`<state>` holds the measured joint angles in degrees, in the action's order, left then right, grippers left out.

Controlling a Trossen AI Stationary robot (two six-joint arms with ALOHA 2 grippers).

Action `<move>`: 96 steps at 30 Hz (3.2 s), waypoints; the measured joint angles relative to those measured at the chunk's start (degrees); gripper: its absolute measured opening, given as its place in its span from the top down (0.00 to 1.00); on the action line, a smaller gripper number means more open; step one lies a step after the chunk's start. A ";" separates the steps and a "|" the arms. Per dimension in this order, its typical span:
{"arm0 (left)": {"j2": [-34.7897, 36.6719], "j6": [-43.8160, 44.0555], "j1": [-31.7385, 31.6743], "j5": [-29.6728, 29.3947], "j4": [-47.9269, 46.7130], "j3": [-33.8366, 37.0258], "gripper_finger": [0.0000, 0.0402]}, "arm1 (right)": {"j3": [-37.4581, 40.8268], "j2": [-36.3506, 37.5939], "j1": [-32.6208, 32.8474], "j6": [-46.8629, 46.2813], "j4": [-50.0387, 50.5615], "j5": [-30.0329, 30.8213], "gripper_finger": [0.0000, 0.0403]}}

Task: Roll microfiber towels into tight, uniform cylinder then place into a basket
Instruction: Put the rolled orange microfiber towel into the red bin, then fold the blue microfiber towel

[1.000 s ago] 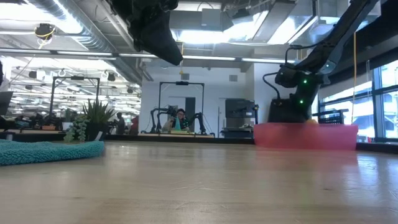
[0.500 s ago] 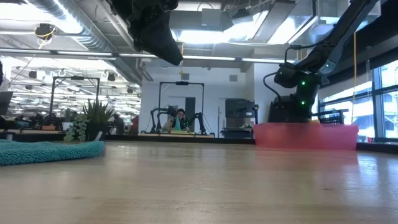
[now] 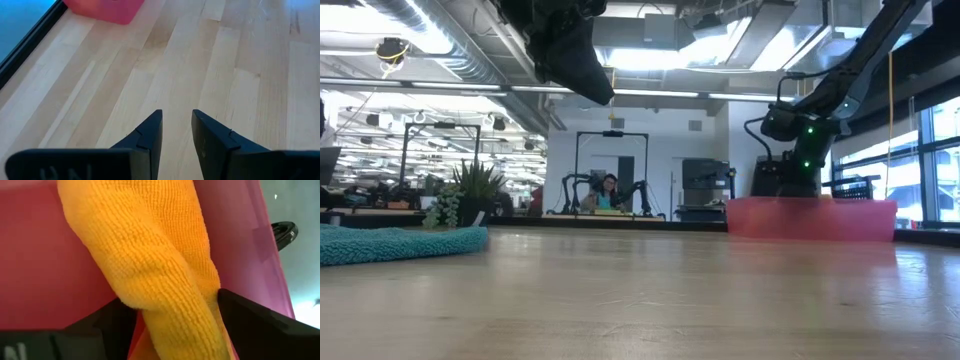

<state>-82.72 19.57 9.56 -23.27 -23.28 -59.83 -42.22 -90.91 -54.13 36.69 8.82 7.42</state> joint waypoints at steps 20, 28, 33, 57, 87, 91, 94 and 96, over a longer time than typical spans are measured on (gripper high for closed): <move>0.00 -0.02 -0.07 0.02 0.01 0.00 0.76 | 0.00 5.44 -0.13 -0.20 3.36 -3.63 0.33; 0.00 -0.02 -0.07 0.01 0.00 0.00 0.76 | 0.00 6.53 -0.13 -0.42 2.41 -2.64 0.33; 0.00 -0.02 -0.07 0.02 0.01 0.00 0.76 | 0.00 9.27 -0.04 -1.10 3.55 -2.53 0.33; 0.00 -0.02 -0.07 0.02 0.18 0.00 0.76 | 0.00 14.73 1.69 -11.78 11.20 -25.82 0.33; -4.55 57.69 19.80 7.18 -25.21 4.13 0.76 | 0.37 23.80 48.13 -23.10 3.63 -14.51 0.33; -5.47 65.29 22.42 8.56 -22.75 8.05 0.76 | 0.37 23.45 51.82 -22.99 -0.20 -14.51 0.33; -5.44 67.32 23.19 8.63 -19.30 11.23 0.76 | 0.39 23.47 53.52 -22.95 -1.70 -14.51 0.33; -5.44 67.30 23.12 8.40 -16.88 13.38 0.76 | 0.39 23.46 54.20 -22.93 -1.78 -14.49 0.33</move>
<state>-88.16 86.87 32.68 -14.87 -40.16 -46.45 -41.82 -67.45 0.07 13.76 7.04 -7.07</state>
